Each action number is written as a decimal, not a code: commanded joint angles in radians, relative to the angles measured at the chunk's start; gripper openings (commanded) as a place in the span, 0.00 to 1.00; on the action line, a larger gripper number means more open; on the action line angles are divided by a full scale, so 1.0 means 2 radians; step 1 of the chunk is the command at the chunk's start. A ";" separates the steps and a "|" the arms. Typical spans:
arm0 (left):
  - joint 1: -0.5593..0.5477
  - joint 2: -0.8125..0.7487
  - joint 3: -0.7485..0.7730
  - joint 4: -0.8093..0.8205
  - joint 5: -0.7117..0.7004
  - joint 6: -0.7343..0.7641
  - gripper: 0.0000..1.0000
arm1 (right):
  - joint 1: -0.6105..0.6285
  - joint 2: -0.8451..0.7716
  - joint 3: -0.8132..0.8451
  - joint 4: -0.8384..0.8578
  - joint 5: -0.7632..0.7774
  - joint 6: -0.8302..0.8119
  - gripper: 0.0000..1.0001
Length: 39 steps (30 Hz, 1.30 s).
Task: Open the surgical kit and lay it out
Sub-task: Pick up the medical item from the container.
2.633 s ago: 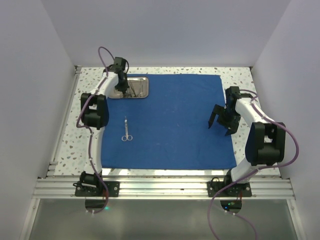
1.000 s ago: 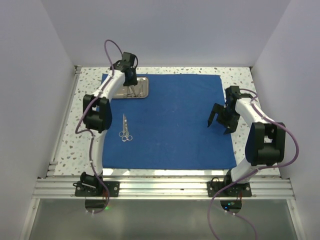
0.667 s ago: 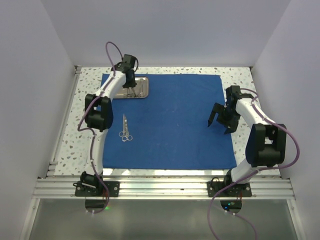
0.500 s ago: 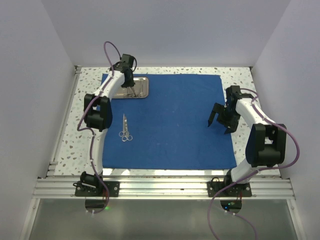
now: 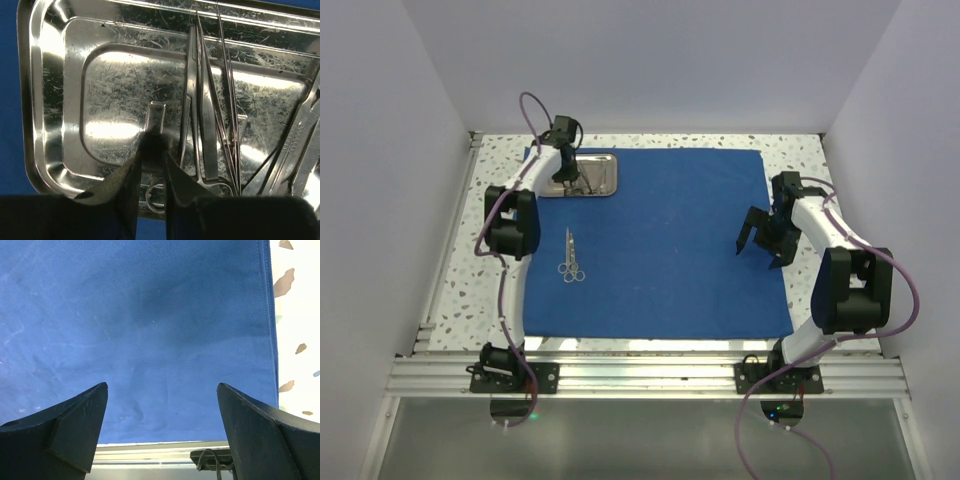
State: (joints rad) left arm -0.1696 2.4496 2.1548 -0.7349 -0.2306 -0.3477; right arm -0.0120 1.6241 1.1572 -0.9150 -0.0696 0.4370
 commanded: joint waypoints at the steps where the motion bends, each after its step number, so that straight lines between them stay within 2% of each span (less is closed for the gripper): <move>1: 0.000 -0.011 -0.036 0.029 0.017 0.010 0.26 | 0.002 0.001 0.017 -0.010 0.006 0.002 0.95; 8: 0.000 -0.028 -0.063 0.054 0.032 0.009 0.25 | 0.002 0.008 0.020 -0.007 0.006 0.003 0.95; 14: 0.002 -0.041 -0.046 0.052 0.013 0.008 0.26 | 0.002 0.012 0.023 -0.009 0.008 0.002 0.95; 21: 0.004 -0.053 -0.030 0.049 0.028 0.011 0.26 | 0.002 0.019 0.026 -0.008 0.006 0.000 0.95; 25: 0.003 -0.075 -0.050 0.061 0.042 0.017 0.26 | 0.002 0.023 0.027 -0.008 0.006 -0.001 0.95; 31: 0.003 -0.108 -0.092 0.090 0.054 0.031 0.32 | 0.002 0.032 0.029 -0.006 0.001 -0.001 0.95; 39: 0.001 -0.100 -0.106 0.080 0.095 0.050 0.34 | 0.002 0.035 0.030 -0.002 -0.002 0.000 0.95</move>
State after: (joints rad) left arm -0.1703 2.2799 1.9697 -0.5903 -0.0948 -0.2874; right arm -0.0120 1.6958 1.1805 -0.9195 -0.0643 0.4370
